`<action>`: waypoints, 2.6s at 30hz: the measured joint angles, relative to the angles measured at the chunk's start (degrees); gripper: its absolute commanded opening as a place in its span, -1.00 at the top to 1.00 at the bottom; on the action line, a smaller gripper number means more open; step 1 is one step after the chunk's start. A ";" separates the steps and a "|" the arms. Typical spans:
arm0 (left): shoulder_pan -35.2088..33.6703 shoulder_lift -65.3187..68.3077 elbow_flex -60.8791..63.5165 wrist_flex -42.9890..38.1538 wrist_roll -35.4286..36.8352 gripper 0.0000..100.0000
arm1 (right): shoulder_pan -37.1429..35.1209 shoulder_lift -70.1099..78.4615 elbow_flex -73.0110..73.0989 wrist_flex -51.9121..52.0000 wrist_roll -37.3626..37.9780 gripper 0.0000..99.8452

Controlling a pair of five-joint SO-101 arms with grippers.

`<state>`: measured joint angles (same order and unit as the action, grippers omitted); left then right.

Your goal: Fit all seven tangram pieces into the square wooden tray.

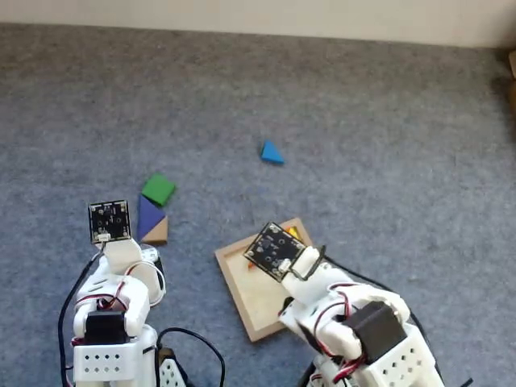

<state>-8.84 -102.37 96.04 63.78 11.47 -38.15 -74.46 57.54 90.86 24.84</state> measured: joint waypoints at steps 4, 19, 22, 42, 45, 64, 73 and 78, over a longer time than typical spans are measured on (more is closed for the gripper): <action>0.00 0.00 0.00 0.00 0.00 0.99 | 5.45 0.09 0.00 0.26 7.03 0.99; 0.00 0.00 0.00 0.00 0.00 0.99 | 25.58 0.09 -0.09 0.88 28.57 0.99; 0.00 0.00 0.00 0.00 0.00 0.99 | 29.63 0.09 -0.09 0.88 29.98 0.99; 0.00 0.00 0.00 0.00 0.00 0.99 | 49.32 0.62 7.30 0.18 30.42 0.99; 0.00 0.00 0.00 0.00 0.00 0.99 | 49.14 0.18 8.35 0.09 30.42 0.99; 0.00 0.00 0.00 0.00 0.00 0.99 | 40.00 0.79 7.38 -5.45 12.75 0.99; 0.00 0.00 0.00 0.00 0.00 0.99 | 39.74 12.40 4.57 -6.15 5.01 0.99; 0.00 0.00 0.00 0.00 0.00 0.99 | 39.56 24.53 -0.62 -6.15 1.58 0.98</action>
<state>-8.84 -102.37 96.04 63.78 11.47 1.41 -49.93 56.92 84.70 26.42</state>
